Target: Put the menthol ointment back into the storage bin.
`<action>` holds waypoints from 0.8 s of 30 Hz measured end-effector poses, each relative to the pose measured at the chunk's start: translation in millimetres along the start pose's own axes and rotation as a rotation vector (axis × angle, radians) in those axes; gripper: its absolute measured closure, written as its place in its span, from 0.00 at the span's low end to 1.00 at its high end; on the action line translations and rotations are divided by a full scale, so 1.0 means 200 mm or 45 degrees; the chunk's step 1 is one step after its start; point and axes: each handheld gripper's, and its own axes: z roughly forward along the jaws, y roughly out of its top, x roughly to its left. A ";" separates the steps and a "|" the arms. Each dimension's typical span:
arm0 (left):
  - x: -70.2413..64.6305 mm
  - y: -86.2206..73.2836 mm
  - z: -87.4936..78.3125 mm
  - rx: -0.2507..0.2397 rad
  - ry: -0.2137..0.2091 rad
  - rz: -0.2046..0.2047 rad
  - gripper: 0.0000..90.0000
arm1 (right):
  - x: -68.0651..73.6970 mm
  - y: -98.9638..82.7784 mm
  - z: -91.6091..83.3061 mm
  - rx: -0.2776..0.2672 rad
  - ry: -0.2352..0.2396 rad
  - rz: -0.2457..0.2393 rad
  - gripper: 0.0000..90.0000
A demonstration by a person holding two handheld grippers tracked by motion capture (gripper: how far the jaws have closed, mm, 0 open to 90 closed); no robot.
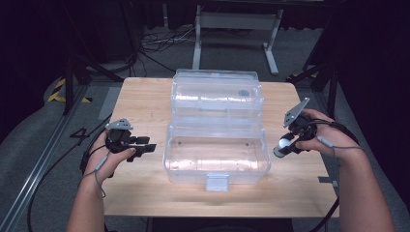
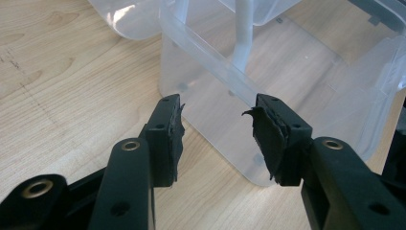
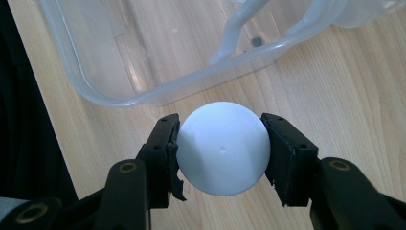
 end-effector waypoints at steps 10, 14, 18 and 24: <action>0.00 0.00 0.00 -0.002 0.003 -0.007 0.60 | 0.03 0.05 -0.05 -0.024 0.001 -0.021 0.56; 0.00 0.00 0.00 -0.002 0.002 -0.010 0.60 | 0.05 0.07 -0.08 -0.027 -0.003 -0.032 0.56; 0.01 -0.01 0.00 -0.004 0.002 -0.013 0.60 | 0.06 0.09 -0.09 -0.033 -0.005 -0.039 0.56; 0.01 -0.01 0.00 -0.002 0.006 -0.016 0.60 | 0.10 0.13 -0.13 -0.041 -0.006 -0.063 0.56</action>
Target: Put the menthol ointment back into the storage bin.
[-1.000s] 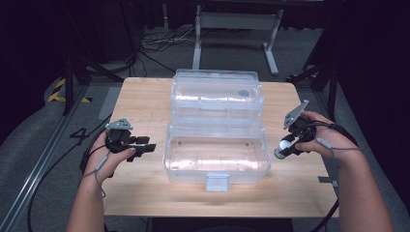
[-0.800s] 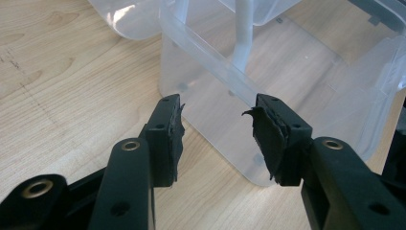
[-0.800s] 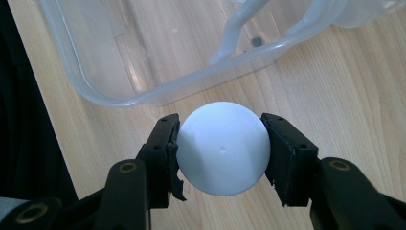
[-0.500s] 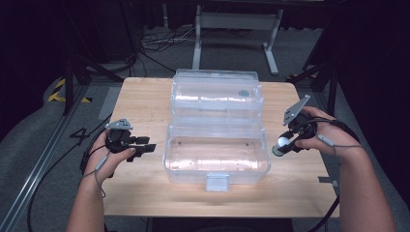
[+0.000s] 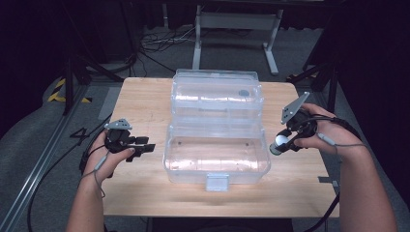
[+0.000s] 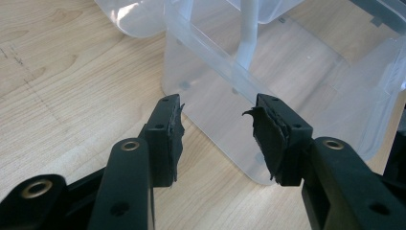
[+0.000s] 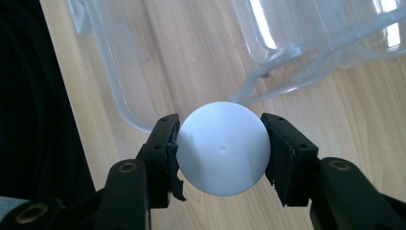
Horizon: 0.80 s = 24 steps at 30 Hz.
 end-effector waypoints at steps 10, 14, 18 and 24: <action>0.00 0.00 0.00 0.000 0.007 -0.003 0.59 | 0.04 0.09 -0.01 -0.013 0.020 -0.054 0.56; 0.00 0.00 0.00 -0.001 0.007 -0.004 0.59 | 0.06 0.12 -0.01 -0.014 0.026 -0.060 0.56; 0.00 0.00 -0.01 0.000 0.006 -0.003 0.59 | 0.07 0.15 0.00 -0.015 0.032 -0.064 0.56; 0.00 0.00 -0.01 0.002 0.006 -0.002 0.59 | 0.08 0.17 0.02 -0.015 0.041 -0.070 0.56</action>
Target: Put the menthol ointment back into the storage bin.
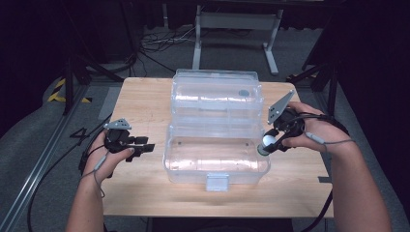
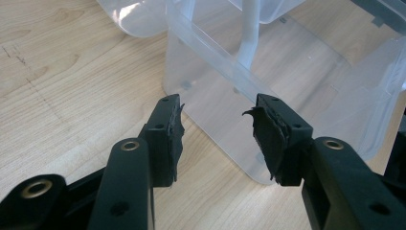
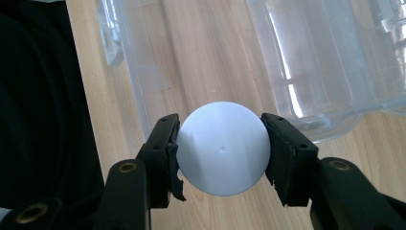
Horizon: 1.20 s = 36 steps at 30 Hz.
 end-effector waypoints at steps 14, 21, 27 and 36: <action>0.00 0.00 0.00 0.002 -0.003 0.001 0.59 | 0.01 0.04 0.08 0.046 0.032 -0.015 0.56; 0.00 0.00 0.00 0.000 -0.003 0.002 0.59 | 0.01 0.05 0.13 0.071 0.046 -0.019 0.56; 0.00 0.00 0.00 0.002 -0.003 0.000 0.59 | 0.01 0.06 0.17 0.086 0.056 -0.024 0.56; 0.00 0.00 0.00 0.001 -0.005 0.002 0.59 | 0.00 0.06 0.22 0.096 0.065 -0.031 0.56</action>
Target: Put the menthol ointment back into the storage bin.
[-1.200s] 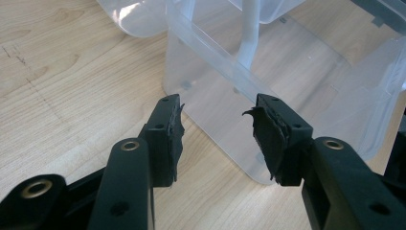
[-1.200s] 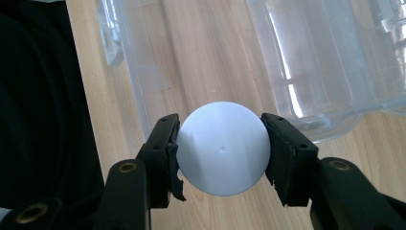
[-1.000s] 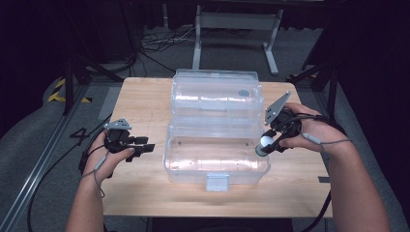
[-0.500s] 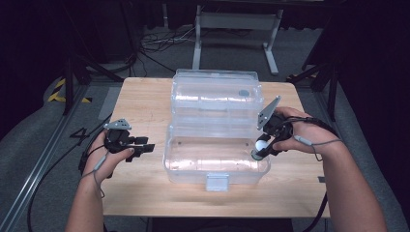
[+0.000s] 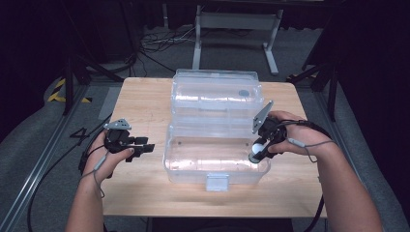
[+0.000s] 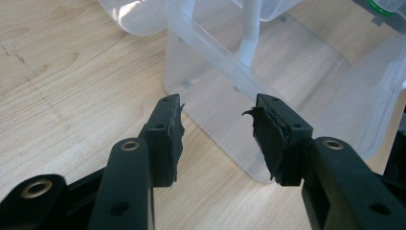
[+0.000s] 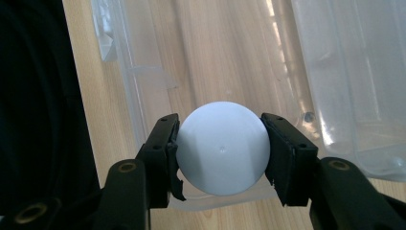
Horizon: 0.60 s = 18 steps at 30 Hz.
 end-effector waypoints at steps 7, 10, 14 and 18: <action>0.00 0.00 0.00 0.001 -0.002 -0.004 0.59 | -0.01 -0.01 0.05 0.004 0.018 -0.016 0.56; 0.00 0.00 0.00 0.004 -0.004 -0.002 0.60 | -0.01 -0.01 0.07 0.014 0.025 -0.013 0.56; 0.00 0.00 0.00 0.003 -0.002 -0.005 0.60 | -0.01 -0.01 0.10 0.017 0.032 -0.019 0.56; 0.00 0.00 0.01 0.004 -0.001 -0.005 0.59 | -0.01 -0.02 0.13 0.022 0.043 -0.017 0.56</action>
